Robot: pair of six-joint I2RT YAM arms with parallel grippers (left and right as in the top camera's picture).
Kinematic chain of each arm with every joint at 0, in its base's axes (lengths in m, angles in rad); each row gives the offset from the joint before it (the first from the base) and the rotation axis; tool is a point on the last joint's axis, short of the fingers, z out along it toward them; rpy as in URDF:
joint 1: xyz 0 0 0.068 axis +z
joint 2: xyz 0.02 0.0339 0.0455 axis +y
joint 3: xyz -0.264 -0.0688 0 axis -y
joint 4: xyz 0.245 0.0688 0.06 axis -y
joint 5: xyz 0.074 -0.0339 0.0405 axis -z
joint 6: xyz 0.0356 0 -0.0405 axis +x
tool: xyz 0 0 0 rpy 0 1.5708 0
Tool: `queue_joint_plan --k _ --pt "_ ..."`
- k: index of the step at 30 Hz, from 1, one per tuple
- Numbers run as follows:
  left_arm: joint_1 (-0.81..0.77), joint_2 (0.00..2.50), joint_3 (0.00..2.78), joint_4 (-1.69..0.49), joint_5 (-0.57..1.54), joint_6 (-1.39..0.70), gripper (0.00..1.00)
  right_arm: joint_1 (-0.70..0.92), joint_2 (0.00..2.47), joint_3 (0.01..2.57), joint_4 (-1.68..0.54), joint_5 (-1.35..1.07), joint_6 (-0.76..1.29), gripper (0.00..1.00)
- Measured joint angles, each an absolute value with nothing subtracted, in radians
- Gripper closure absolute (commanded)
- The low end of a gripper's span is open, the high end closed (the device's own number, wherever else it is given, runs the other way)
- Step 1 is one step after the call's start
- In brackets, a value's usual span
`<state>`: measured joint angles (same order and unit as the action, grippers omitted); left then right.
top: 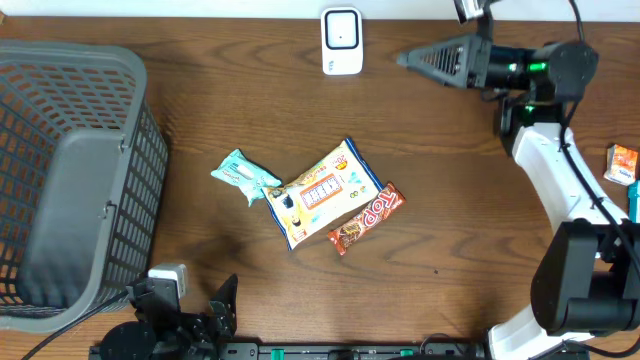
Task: Scan the item barcode
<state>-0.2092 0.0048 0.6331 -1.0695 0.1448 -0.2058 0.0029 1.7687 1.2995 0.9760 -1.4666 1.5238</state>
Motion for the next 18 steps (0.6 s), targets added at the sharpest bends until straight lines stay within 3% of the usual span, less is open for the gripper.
queue_joint_plan --k 5,10,18 --pt "-0.209 0.005 0.633 -1.070 0.145 -0.205 0.02 0.035 1.765 1.310 0.450 -1.325 1.261 0.01" --pt "-0.209 0.005 0.633 -1.069 0.145 -0.206 0.02 0.089 1.769 1.315 -0.094 -0.993 0.905 0.01" --pt "-0.209 0.005 0.633 -1.069 0.145 -0.205 0.02 0.169 1.765 1.320 -0.598 -0.591 0.638 0.01"
